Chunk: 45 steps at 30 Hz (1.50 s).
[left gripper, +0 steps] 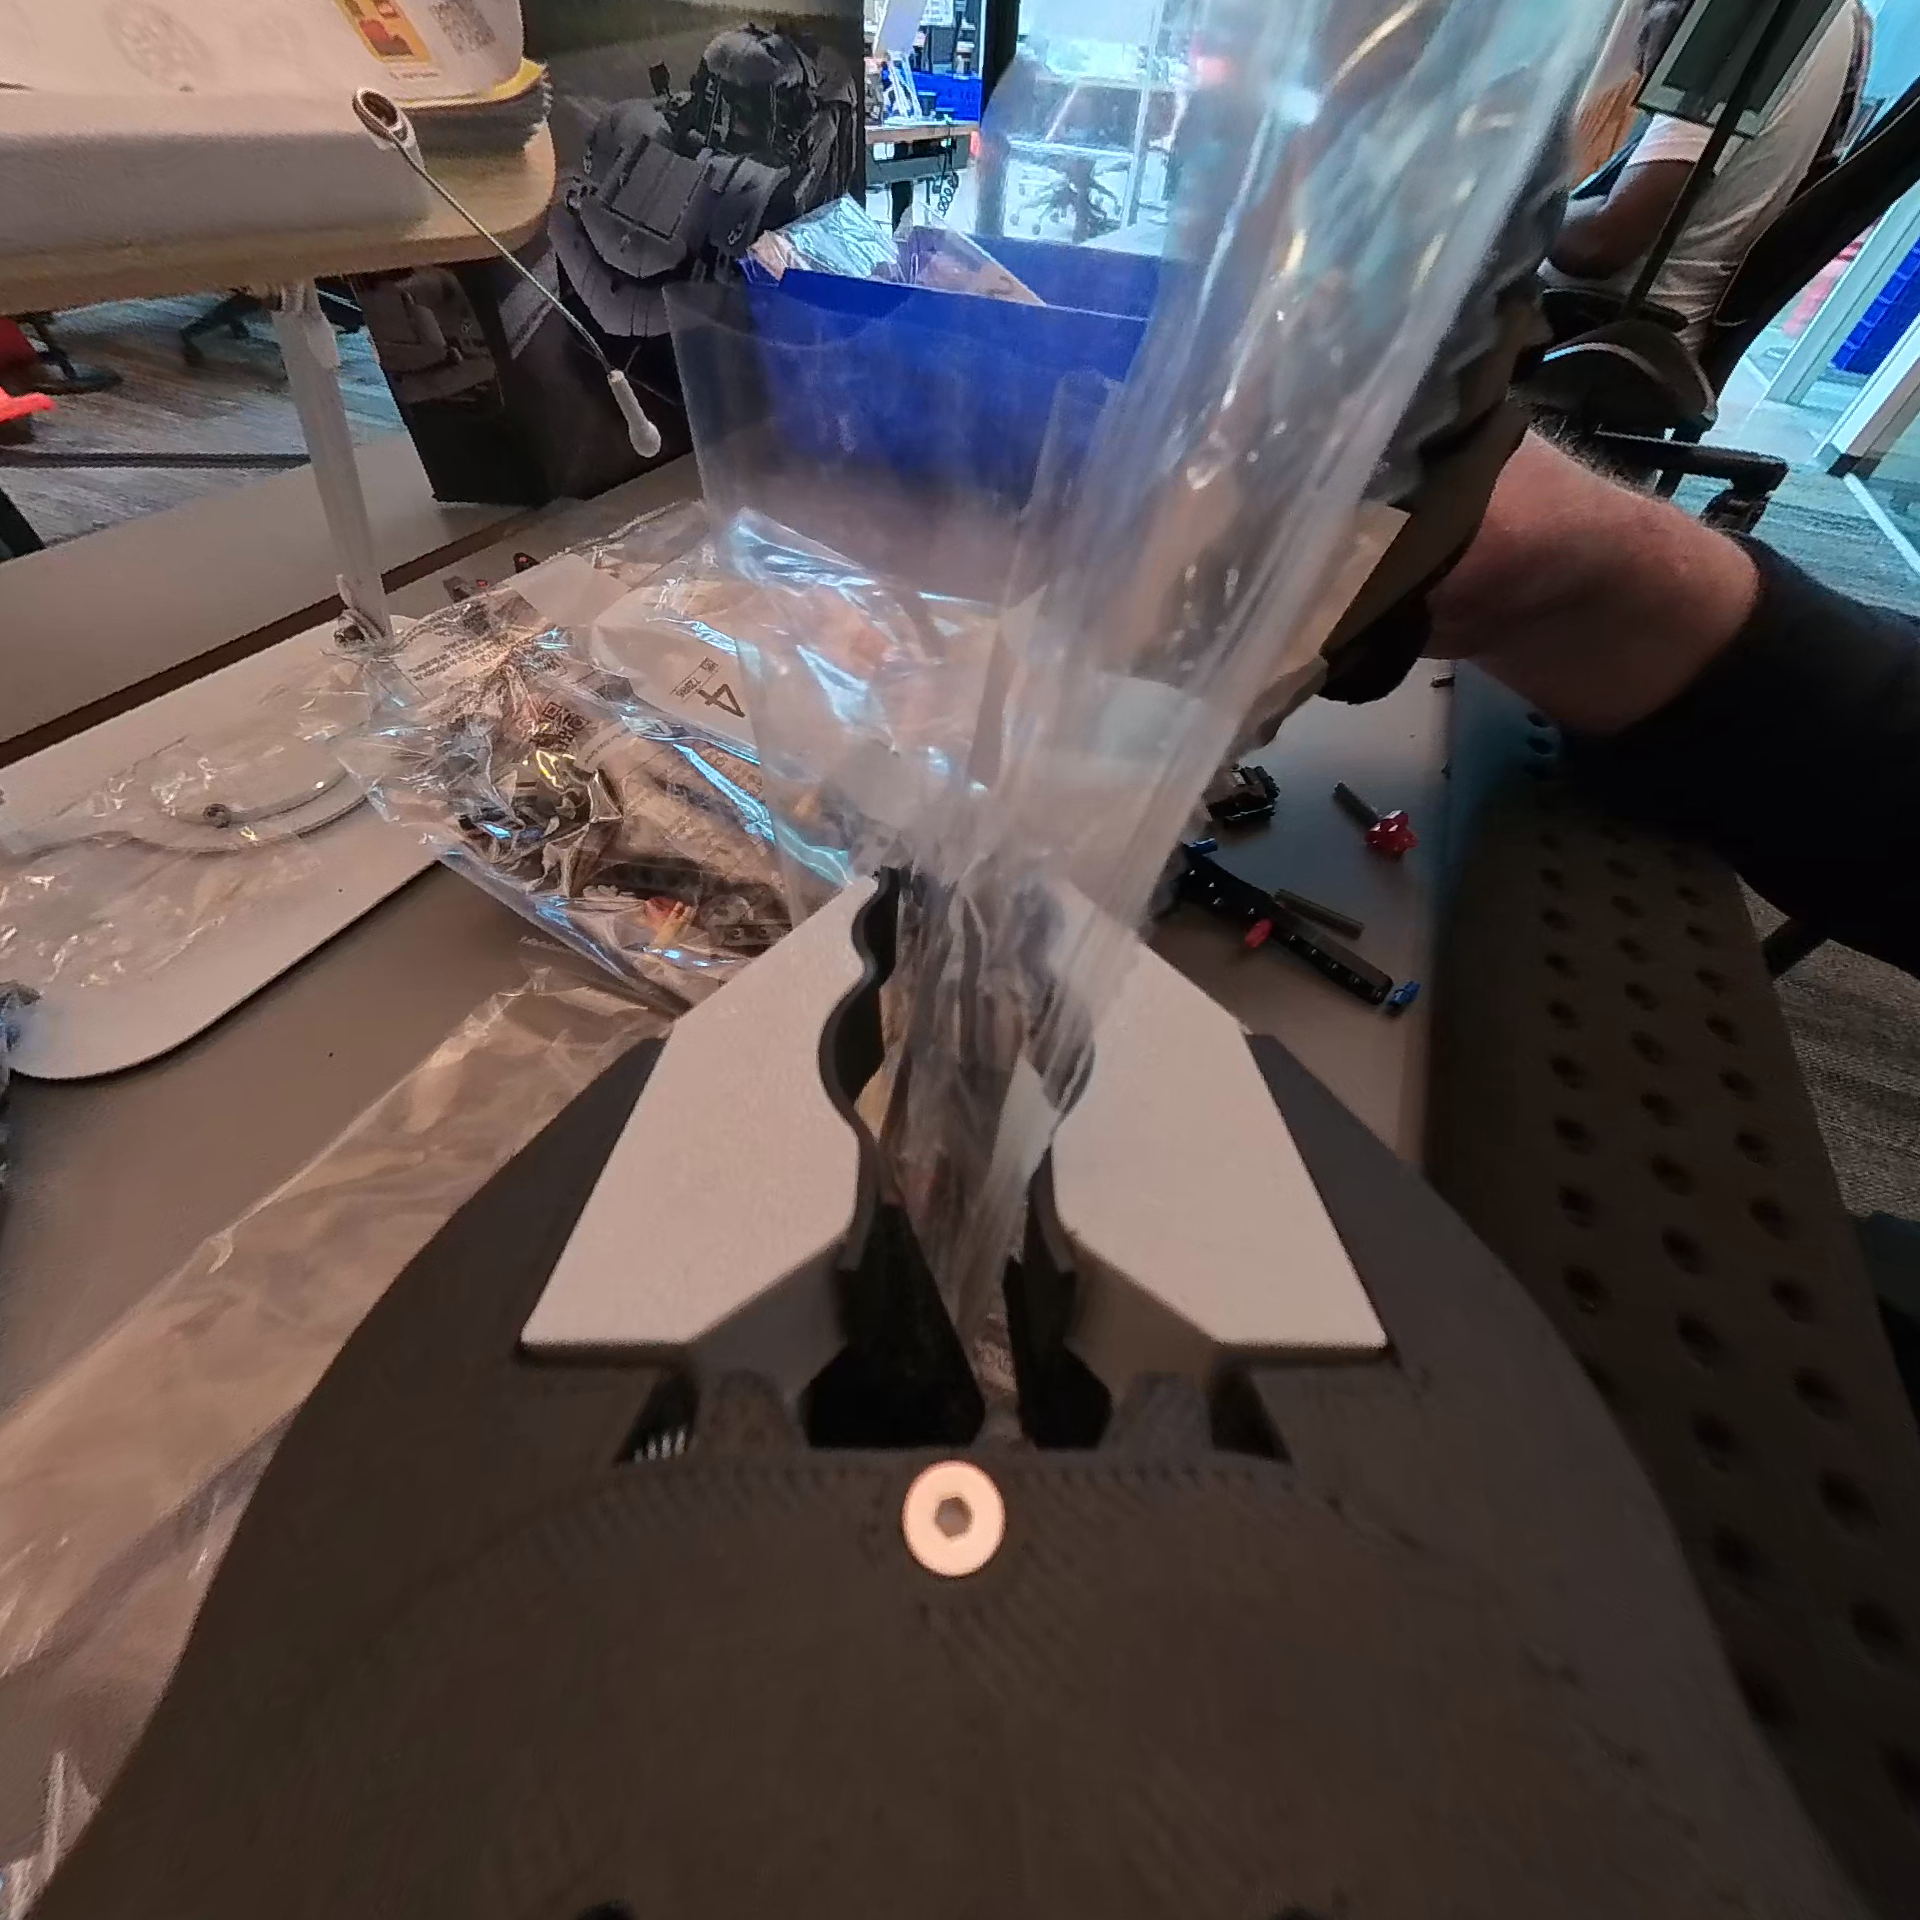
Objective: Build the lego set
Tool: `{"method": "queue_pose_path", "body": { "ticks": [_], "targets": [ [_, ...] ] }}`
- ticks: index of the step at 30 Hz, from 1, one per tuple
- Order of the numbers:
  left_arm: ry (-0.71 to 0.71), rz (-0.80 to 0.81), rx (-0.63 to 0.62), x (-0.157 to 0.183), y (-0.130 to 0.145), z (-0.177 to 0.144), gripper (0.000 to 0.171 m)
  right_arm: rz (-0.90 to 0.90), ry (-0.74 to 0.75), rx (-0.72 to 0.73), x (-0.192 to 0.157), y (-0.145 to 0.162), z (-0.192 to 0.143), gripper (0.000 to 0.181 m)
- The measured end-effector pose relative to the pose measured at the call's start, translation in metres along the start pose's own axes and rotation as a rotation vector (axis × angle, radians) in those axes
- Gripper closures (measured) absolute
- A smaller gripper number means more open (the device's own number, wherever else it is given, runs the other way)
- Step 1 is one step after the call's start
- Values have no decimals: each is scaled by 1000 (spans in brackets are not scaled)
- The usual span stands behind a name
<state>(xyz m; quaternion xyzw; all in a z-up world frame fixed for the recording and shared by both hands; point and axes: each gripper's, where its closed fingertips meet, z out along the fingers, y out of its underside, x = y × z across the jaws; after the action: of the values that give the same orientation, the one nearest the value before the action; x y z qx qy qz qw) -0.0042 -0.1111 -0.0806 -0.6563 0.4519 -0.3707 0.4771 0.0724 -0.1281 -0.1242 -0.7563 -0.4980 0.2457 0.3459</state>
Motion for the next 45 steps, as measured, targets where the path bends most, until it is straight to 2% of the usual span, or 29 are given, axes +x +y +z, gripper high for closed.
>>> {"method": "queue_pose_path", "body": {
  "ticks": [22, 33, 45],
  "targets": [
    [13, 7, 17, 3, -4, -2, 148, -4, 8, -15, 2, 4, 2, 168],
    [22, -3, 131, 3, -23, -14, 145, 0, 13, 16, 4, 1, -2, 168],
    [-3, 106, 313, 14, -60, -44, 143, 21, -47, 66, 0, -4, -8, 168]
  ]
}}
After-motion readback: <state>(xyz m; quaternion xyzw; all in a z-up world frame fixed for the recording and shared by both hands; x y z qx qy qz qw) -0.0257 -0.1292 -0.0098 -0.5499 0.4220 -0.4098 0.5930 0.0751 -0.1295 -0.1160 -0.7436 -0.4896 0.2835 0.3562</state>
